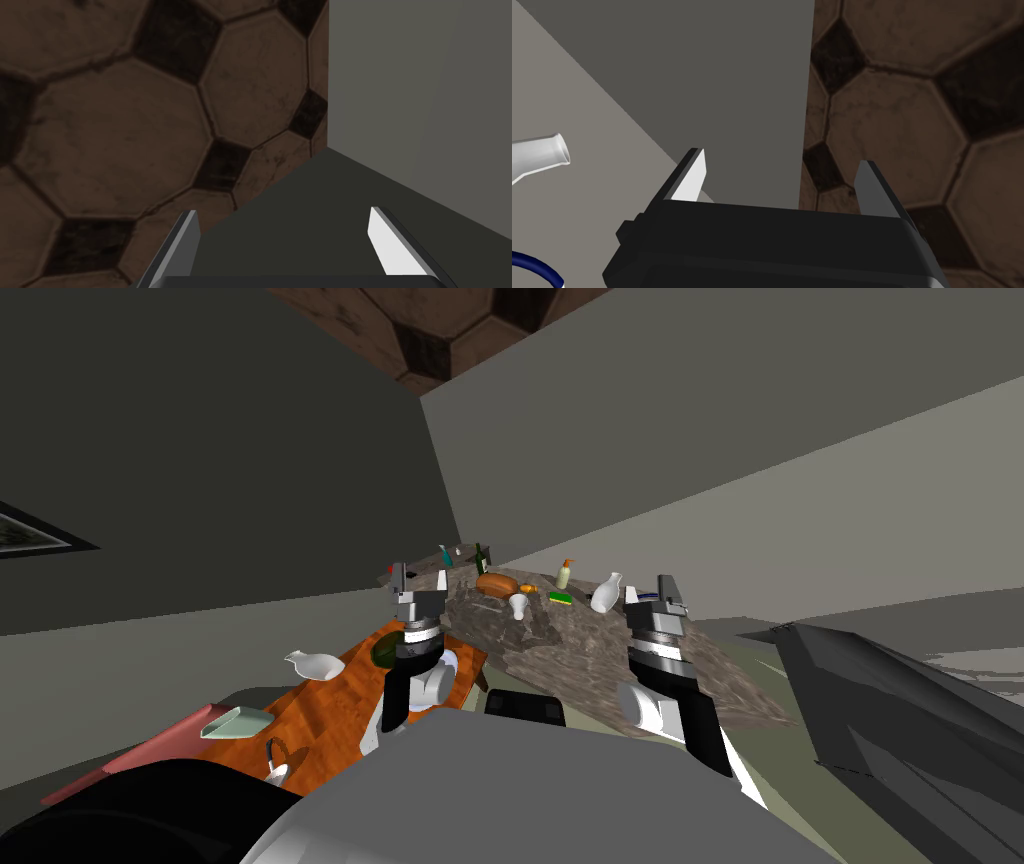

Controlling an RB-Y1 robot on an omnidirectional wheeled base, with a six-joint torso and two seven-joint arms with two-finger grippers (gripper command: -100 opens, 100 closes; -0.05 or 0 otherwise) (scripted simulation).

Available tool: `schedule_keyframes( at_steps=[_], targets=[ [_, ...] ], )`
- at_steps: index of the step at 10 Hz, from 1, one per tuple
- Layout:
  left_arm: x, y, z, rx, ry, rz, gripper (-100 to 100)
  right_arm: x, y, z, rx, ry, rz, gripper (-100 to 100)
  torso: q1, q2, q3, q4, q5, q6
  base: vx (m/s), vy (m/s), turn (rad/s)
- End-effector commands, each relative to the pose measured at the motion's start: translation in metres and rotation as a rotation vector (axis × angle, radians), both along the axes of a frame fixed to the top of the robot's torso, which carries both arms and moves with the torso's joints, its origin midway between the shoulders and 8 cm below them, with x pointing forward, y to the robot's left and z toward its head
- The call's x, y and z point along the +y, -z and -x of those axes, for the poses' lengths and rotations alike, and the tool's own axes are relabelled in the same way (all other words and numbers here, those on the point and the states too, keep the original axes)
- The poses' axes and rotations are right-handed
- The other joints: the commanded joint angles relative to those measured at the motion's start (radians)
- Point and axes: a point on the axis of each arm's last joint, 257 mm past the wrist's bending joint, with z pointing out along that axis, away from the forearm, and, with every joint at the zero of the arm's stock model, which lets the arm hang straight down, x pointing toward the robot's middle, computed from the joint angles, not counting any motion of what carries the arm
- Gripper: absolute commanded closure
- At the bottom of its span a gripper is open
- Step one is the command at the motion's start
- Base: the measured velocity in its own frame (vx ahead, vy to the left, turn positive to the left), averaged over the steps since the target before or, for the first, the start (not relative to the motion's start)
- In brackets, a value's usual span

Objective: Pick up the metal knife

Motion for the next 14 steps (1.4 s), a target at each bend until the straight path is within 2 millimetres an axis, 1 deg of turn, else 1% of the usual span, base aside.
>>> schedule_keyframes(
  at_steps=[1,3,4,7,10,11,12,13,14],
  targets=[
    [-0.006,0.0,-0.01,0.028,0.03,-0.016,-100,0.0,0.0,0.0,0.0,0.0,0.0,0,0.0,0.0,0.0,0.0,0.0,0.0,0.0,0.041,-0.041],
    [-0.011,-0.001,-0.021,0.055,0.063,-0.025,-100,0.0,0.0,0.0,0.0,0.0,0.0,0,0.005,0.0,0.0,0.0,0.001,0.0,-0.002,0.094,-0.058],
    [-0.011,0.002,-0.024,0.07,0.063,-0.024,-100,0.0,0.0,0.0,0.0,0.0,0.0,0,0.007,0.0,0.0,0.0,0.002,0.0,0.003,0.071,-0.017],
    [-0.017,0.004,-0.041,0.116,0.098,-0.027,-100,0.0,0.0,0.0,0.0,0.0,0.0,0,0.004,0.0,0.0,0.0,0.001,0.0,0.002,0.055,-0.039],
    [-0.02,0.011,-0.056,0.173,0.116,-0.027,-100,0.0,0.0,0.0,0.0,0.0,0.0,0,0.004,0.0,0.0,0.0,0.001,0.0,-0.013,0.043,-0.06],
    [-0.024,0.009,-0.063,0.18,0.133,-0.028,-100,0.0,0.0,0.0,0.0,0.0,0.0,0,0.002,0.001,0.001,0.0,0.001,0.0,-0.024,0.025,-0.08],
    [-0.024,0.015,-0.068,0.211,0.133,-0.027,-100,0.0,0.0,0.0,0.0,0.0,0.0,0,0.002,0.001,0.001,0.0,0.0,0.0,-0.018,0.019,-0.061],
    [-0.027,0.014,-0.076,0.225,0.15,-0.028,-100,0.0,0.0,0.0,0.0,0.0,0.0,0,0.001,0.001,0.0,0.0,0.0,0.0,-0.027,0.027,-0.088],
    [-0.027,0.021,-0.08,0.254,0.15,-0.027,-100,0.0,0.0,0.0,0.0,0.0,0.0,0,0.002,0.001,0.001,0.0,0.0,0.0,-0.02,0.021,-0.067]
  ],
)
